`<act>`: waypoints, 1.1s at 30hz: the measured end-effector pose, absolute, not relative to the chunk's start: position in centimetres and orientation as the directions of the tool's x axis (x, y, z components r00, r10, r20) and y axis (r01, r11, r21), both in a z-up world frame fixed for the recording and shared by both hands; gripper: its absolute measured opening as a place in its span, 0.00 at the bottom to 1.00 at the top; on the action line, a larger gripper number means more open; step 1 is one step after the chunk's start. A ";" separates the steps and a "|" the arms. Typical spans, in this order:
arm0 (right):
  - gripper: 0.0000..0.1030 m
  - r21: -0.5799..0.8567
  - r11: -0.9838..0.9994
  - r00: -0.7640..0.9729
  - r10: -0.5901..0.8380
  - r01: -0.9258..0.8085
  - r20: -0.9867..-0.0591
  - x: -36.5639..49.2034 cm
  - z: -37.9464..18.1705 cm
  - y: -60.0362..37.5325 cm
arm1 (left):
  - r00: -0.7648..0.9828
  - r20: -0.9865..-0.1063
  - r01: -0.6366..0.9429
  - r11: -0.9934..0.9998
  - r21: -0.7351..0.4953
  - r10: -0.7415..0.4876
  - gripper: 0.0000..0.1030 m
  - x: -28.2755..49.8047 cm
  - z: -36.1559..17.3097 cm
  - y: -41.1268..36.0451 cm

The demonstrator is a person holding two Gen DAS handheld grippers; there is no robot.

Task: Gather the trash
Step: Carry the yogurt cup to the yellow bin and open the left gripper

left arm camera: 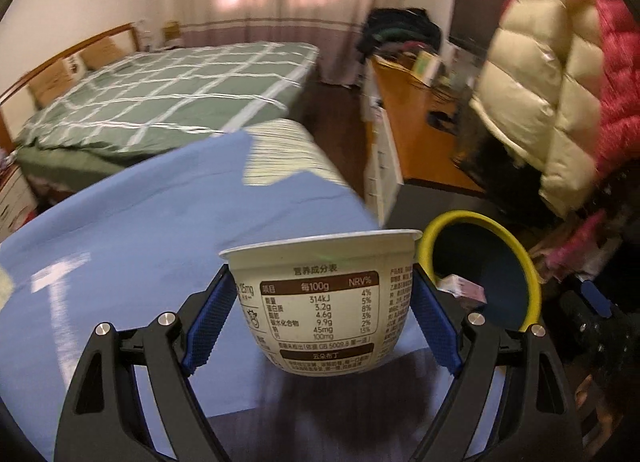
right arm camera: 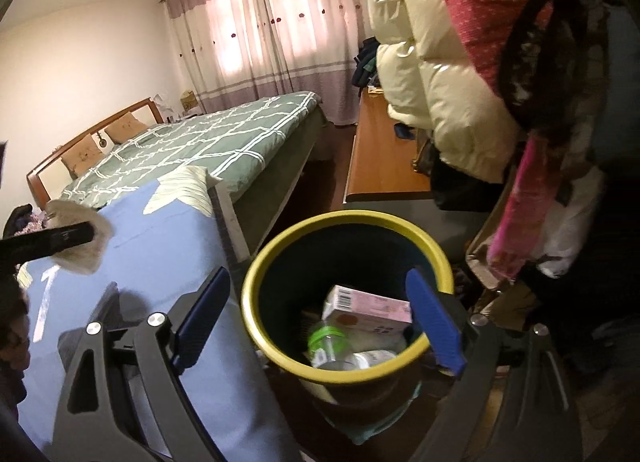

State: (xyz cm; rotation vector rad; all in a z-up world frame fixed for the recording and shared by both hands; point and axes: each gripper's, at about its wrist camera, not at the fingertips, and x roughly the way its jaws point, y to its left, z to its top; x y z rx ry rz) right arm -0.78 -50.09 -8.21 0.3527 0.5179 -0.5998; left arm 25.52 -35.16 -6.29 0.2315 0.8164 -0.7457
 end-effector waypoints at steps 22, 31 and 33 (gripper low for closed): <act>0.83 0.162 0.729 0.665 -0.479 0.665 -0.573 -5.4 -9.8 -54.1 | 0.257 -0.836 0.826 0.559 -0.070 -0.485 0.83 20.7 -12.0 -54.7; 0.83 0.161 0.741 0.671 -0.465 0.652 -0.578 -5.4 -9.6 -53.4 | 0.320 -0.777 0.796 0.599 -0.090 -0.542 0.93 19.7 -9.3 -49.5; 0.83 0.156 0.761 0.685 -0.450 0.630 -0.572 -5.0 -9.1 -52.4 | 0.390 -0.725 0.771 0.632 -0.080 -0.568 0.95 18.9 -6.9 -45.1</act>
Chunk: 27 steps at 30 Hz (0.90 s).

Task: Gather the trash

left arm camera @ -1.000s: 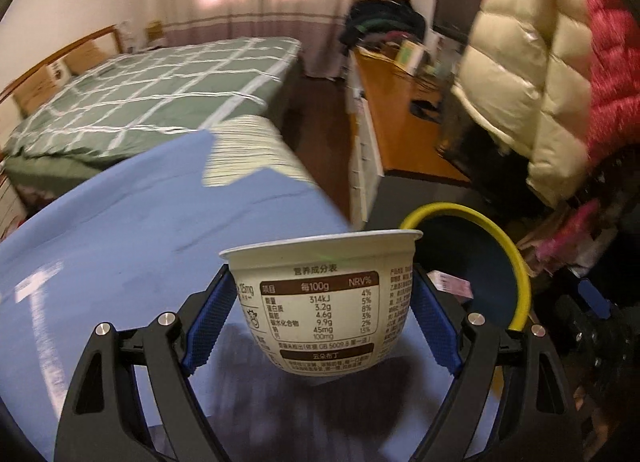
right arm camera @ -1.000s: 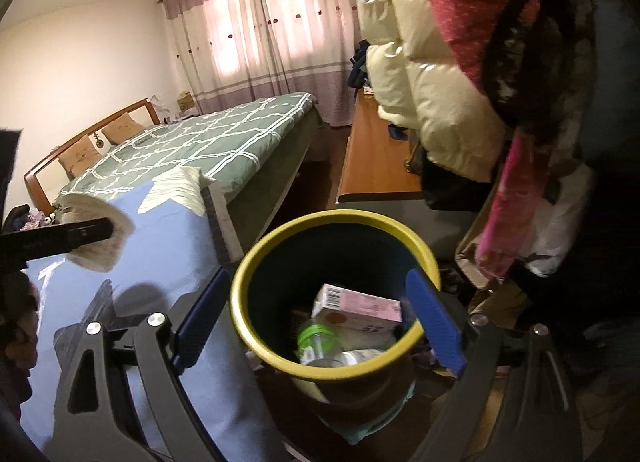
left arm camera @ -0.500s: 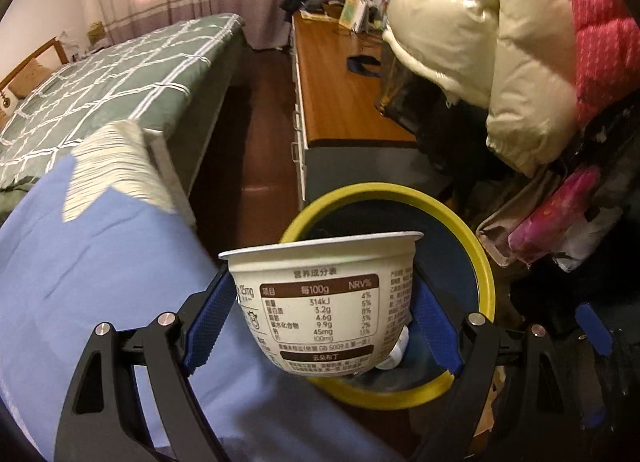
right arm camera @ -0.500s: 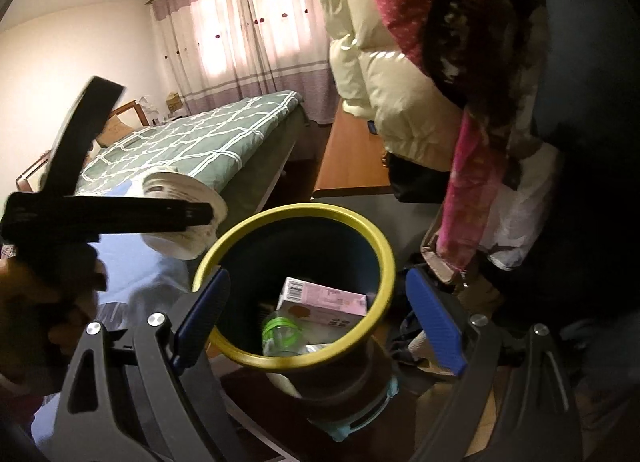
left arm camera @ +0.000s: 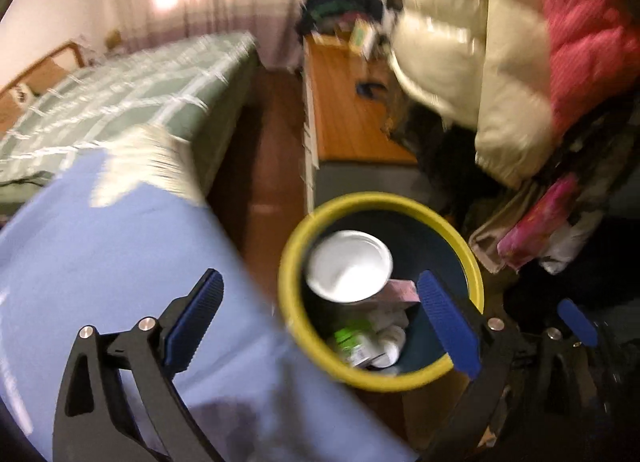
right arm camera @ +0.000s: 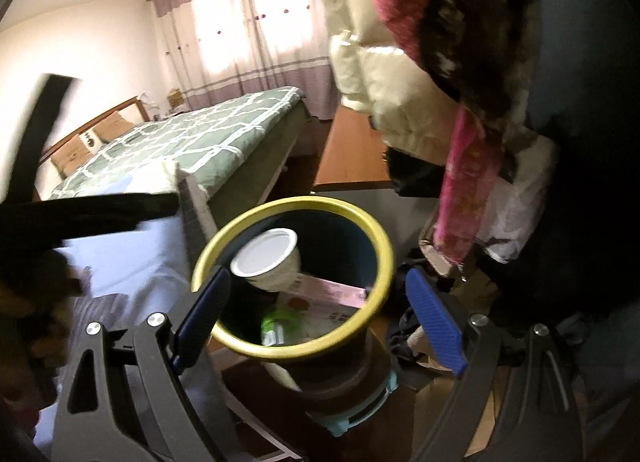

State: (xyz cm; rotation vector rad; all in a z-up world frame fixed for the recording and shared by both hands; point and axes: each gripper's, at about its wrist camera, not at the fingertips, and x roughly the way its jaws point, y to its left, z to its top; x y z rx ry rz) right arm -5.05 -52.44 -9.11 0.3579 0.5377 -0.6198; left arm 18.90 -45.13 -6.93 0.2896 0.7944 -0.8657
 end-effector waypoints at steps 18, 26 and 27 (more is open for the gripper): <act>0.88 0.122 0.947 0.864 -0.213 0.298 -0.457 -3.0 -1.8 -39.4 | 0.856 -0.478 0.211 0.977 -0.025 -0.197 0.95 10.5 0.0 -5.9; 0.89 0.108 0.963 0.882 -0.179 0.248 -0.435 -4.1 -0.5 -36.7 | 0.872 -0.471 0.123 0.991 -0.055 -0.135 0.95 6.7 -0.8 -0.1; 0.89 0.108 0.964 0.884 -0.176 0.245 -0.433 -4.2 -0.3 -36.5 | 0.871 -0.472 0.124 0.990 -0.064 -0.140 0.95 6.5 -0.8 0.2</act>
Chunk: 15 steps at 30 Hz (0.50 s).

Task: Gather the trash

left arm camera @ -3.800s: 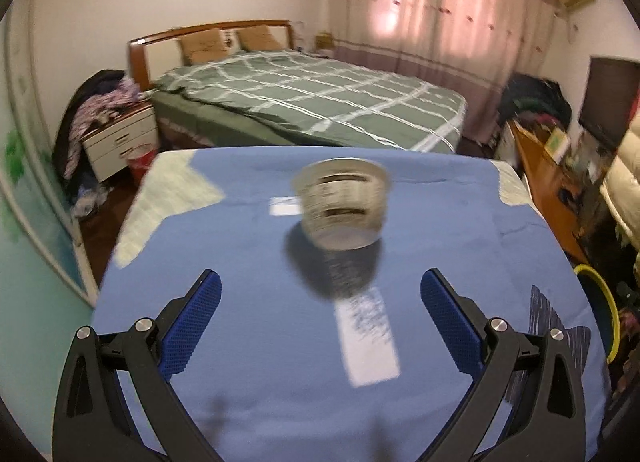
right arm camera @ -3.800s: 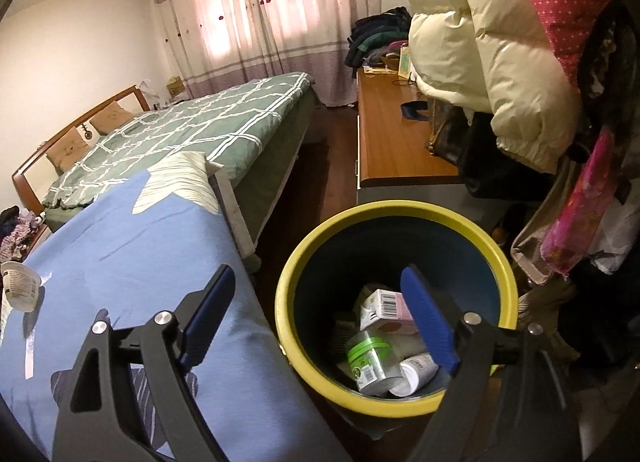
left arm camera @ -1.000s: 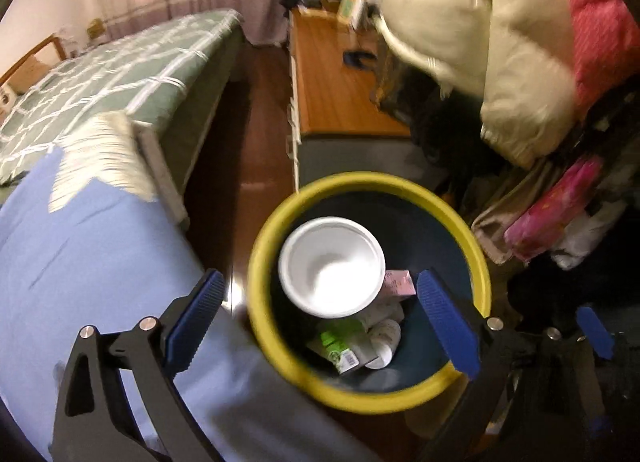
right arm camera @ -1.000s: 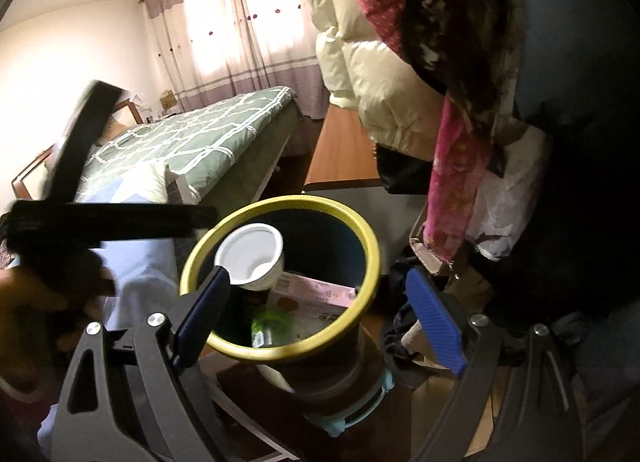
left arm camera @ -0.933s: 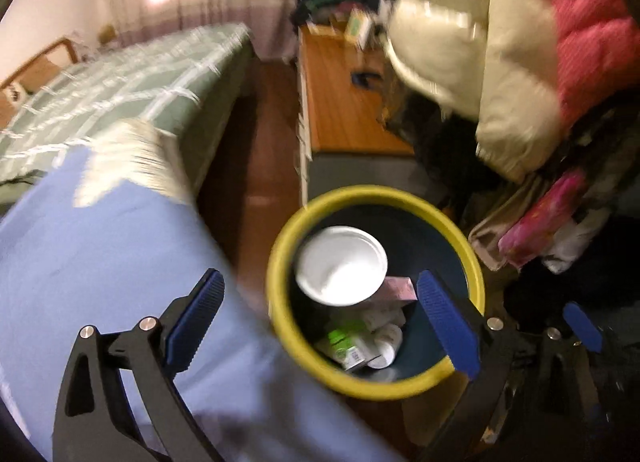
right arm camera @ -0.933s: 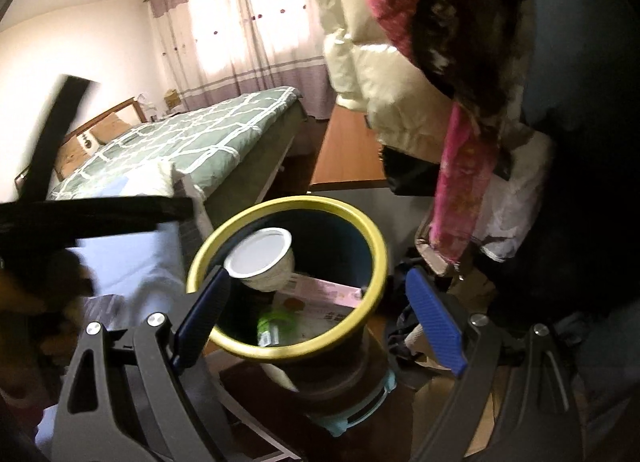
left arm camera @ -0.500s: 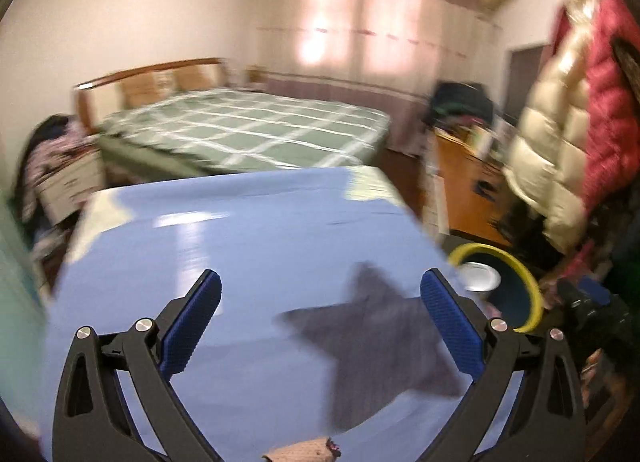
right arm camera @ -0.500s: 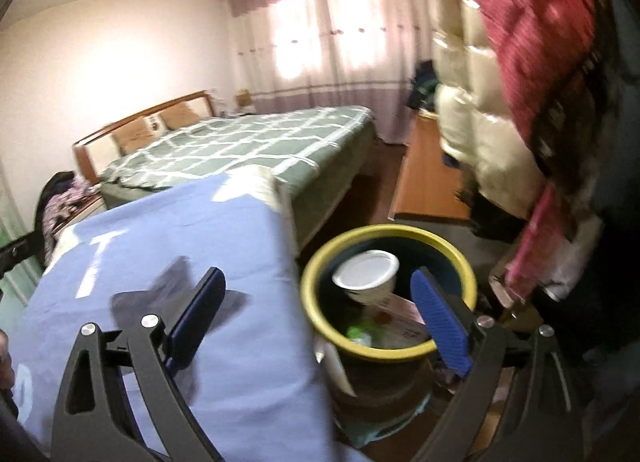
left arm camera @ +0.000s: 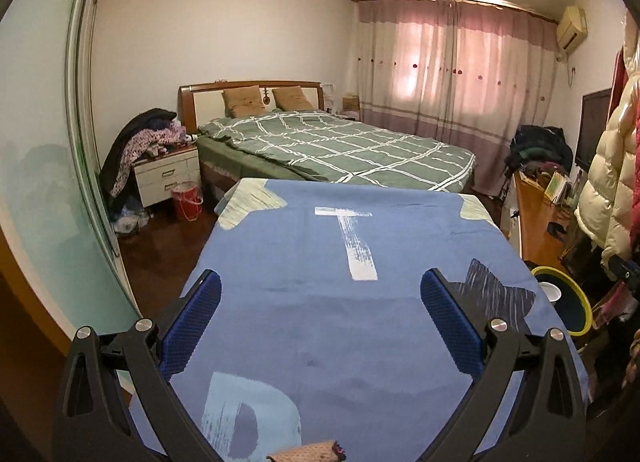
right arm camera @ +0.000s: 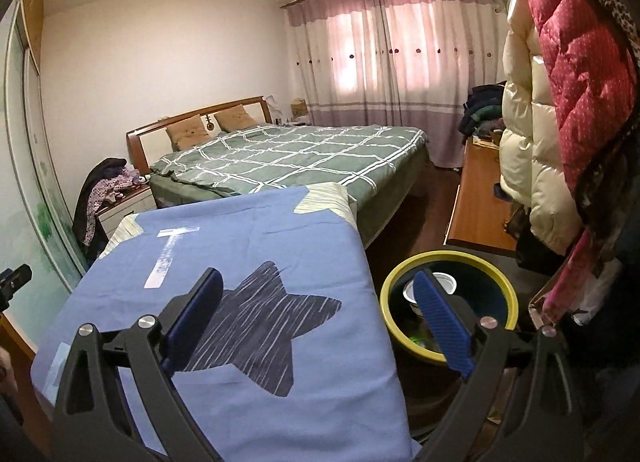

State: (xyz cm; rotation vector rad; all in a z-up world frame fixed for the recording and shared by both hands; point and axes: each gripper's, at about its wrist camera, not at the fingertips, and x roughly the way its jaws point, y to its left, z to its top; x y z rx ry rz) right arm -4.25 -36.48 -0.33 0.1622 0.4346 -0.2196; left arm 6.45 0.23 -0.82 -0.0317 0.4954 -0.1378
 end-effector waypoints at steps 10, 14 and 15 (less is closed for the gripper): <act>0.89 0.112 0.970 0.896 -0.153 0.217 -0.416 -4.6 0.2 -35.7 | 0.877 -0.456 0.142 0.988 -0.063 -0.155 0.95 5.2 0.0 -1.4; 0.89 0.116 0.969 0.898 -0.152 0.217 -0.412 -4.8 0.3 -35.8 | 0.877 -0.454 0.147 0.987 -0.061 -0.159 0.95 5.1 0.2 -1.8; 0.89 0.113 0.969 0.898 -0.154 0.218 -0.412 -4.7 0.3 -35.8 | 0.876 -0.454 0.148 0.987 -0.062 -0.160 0.95 5.1 0.2 -1.8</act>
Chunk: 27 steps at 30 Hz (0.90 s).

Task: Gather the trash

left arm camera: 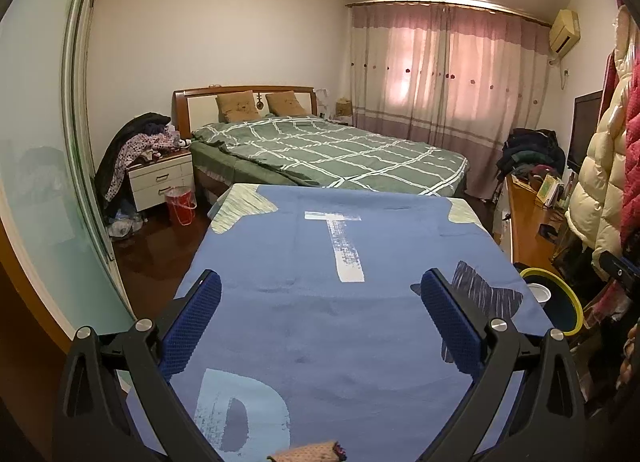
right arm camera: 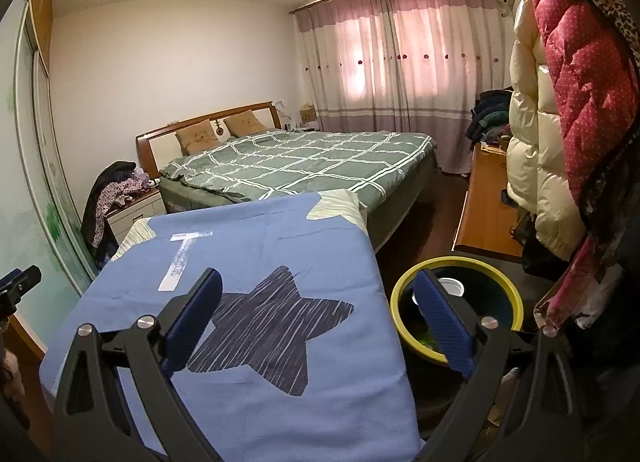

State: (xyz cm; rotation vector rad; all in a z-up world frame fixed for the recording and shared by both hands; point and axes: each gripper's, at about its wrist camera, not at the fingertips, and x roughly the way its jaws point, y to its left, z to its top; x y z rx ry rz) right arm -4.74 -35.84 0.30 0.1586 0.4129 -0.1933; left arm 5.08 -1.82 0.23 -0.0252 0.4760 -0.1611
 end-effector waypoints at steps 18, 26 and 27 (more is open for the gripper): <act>0.90 0.108 0.970 0.897 -0.157 0.219 -0.414 -4.5 0.5 -35.5 | 0.876 -0.456 0.147 0.987 -0.058 -0.158 0.95 5.1 0.4 -2.1; 0.90 0.109 0.969 0.895 -0.157 0.221 -0.417 -4.3 0.4 -35.3 | 0.876 -0.455 0.151 0.987 -0.059 -0.161 0.95 5.2 0.3 -2.4; 0.90 0.111 0.969 0.896 -0.156 0.221 -0.417 -4.3 0.4 -35.2 | 0.875 -0.457 0.151 0.987 -0.058 -0.161 0.95 5.2 0.2 -2.5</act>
